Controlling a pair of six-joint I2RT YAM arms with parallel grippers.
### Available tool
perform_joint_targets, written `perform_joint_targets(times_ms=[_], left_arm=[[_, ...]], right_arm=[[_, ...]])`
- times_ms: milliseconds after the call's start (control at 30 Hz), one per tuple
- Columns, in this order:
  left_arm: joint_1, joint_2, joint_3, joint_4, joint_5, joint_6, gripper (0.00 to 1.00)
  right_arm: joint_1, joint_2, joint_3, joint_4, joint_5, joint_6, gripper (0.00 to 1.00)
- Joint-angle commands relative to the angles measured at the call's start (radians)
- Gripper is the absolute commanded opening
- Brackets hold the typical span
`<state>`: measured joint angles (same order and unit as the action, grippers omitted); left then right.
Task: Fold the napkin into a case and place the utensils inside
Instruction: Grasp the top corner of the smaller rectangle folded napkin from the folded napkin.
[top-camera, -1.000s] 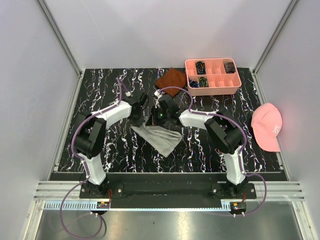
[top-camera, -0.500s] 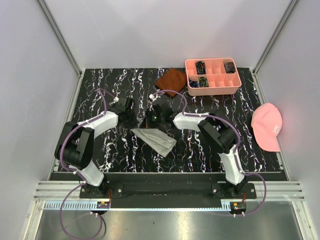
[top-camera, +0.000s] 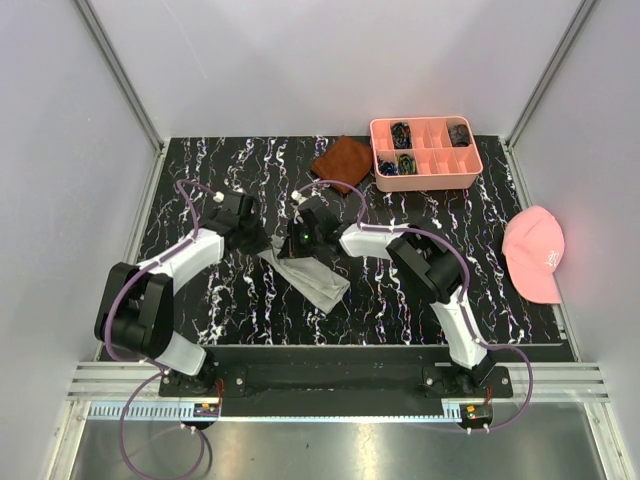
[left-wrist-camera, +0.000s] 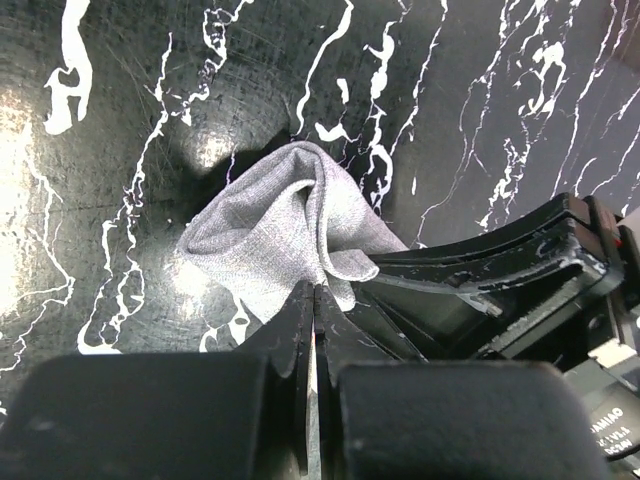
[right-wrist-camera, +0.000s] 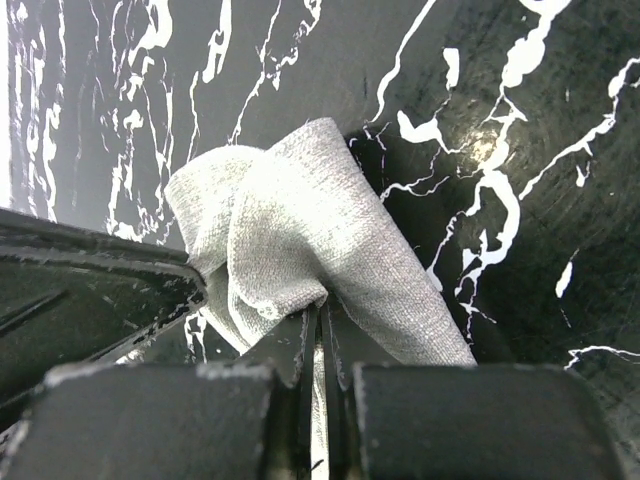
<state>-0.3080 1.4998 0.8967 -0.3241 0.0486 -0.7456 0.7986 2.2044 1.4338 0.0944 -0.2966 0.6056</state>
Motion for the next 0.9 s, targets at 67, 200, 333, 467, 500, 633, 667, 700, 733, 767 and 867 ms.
perform_joint_targets(times_ms=[67, 200, 333, 467, 500, 633, 667, 700, 733, 767, 867], left_arm=[[0.003, 0.016, 0.048, -0.03, -0.006, -0.008, 0.0], [0.003, 0.022, 0.025, -0.026, -0.015, -0.011, 0.0], [0.003, 0.014, 0.031, -0.033, -0.03, -0.005, 0.0], [0.004, 0.019, 0.033, -0.039, -0.029, 0.0, 0.0], [0.004, 0.019, 0.033, -0.039, -0.029, -0.003, 0.0], [0.004, 0.025, 0.031, -0.039, -0.024, 0.0, 0.0], [0.006, 0.023, 0.03, -0.038, -0.026, 0.002, 0.0], [0.007, 0.022, 0.03, -0.039, -0.027, 0.003, 0.0], [0.007, 0.023, 0.028, -0.039, -0.029, 0.005, 0.0], [0.01, 0.022, 0.027, -0.038, -0.027, 0.005, 0.0], [0.012, 0.025, 0.028, -0.039, -0.026, 0.008, 0.0]], right_arm=[[0.011, -0.009, 0.037, -0.085, -0.016, -0.122, 0.03], [0.01, -0.035, 0.056, -0.09, -0.064, -0.147, 0.14], [0.01, -0.06, 0.051, -0.09, -0.07, -0.179, 0.28], [0.01, -0.098, 0.03, -0.081, -0.062, -0.199, 0.32], [0.011, -0.103, 0.03, -0.081, -0.059, -0.208, 0.33], [0.01, -0.112, 0.042, -0.085, -0.075, -0.221, 0.4], [0.01, -0.112, 0.043, -0.084, -0.075, -0.224, 0.42], [0.01, -0.114, 0.048, -0.084, -0.075, -0.228, 0.43], [0.01, -0.111, 0.051, -0.085, -0.076, -0.23, 0.43], [0.01, -0.11, 0.054, -0.088, -0.078, -0.234, 0.46], [0.011, -0.104, 0.077, -0.12, -0.078, -0.248, 0.52]])
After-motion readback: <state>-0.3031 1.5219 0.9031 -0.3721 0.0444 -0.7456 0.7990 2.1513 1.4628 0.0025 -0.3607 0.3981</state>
